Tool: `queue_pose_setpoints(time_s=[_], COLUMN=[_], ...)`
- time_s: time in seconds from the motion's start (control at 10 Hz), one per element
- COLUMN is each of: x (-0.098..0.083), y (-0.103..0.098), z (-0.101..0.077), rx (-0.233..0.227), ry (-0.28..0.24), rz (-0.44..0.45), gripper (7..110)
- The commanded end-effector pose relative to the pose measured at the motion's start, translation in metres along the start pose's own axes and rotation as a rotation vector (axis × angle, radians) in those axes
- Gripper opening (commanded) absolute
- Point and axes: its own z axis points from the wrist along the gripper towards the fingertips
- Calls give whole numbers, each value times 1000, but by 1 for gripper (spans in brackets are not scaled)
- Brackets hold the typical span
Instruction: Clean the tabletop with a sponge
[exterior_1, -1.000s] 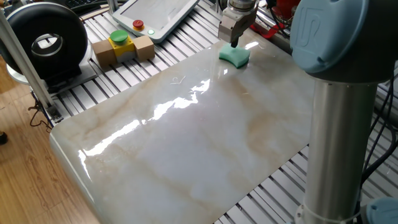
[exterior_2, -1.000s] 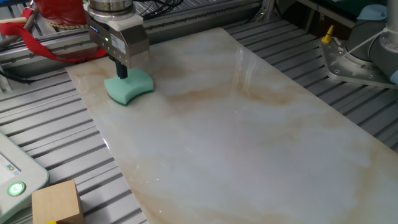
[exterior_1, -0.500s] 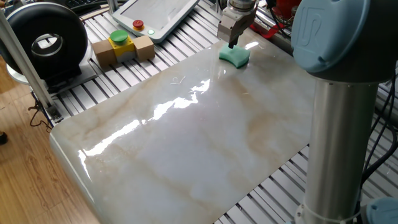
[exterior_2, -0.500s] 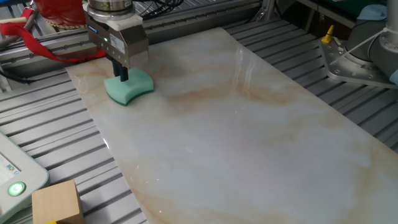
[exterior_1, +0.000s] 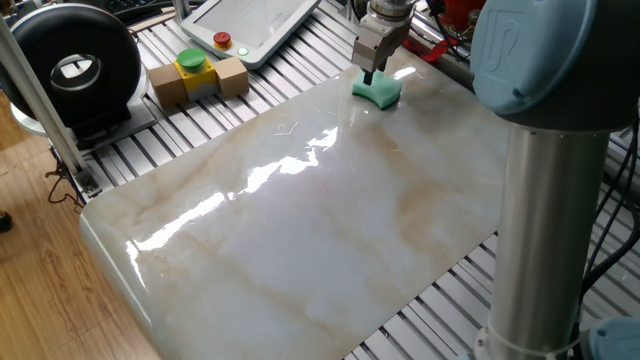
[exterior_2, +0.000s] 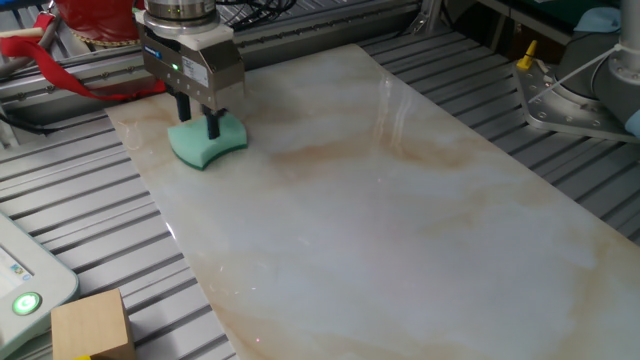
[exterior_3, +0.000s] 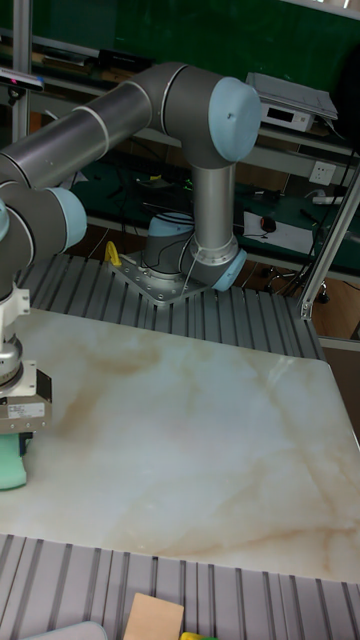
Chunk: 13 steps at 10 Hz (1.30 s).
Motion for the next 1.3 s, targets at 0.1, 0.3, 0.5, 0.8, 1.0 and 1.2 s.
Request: queue_pose_setpoints(time_s=[0.1, 0.3, 0.5, 0.8, 1.0, 1.2], x=[7, 7, 7, 8, 9, 7], y=[-1, -2, 5, -7, -6, -3], z=[2, 5, 11, 14, 15, 14], rx=[-8, 2, -18, 33, 32, 32], ry=[10, 10, 1, 5, 8, 6], rz=[-18, 10, 50, 96, 102, 104], gripper=[110, 110, 110, 88, 88, 88])
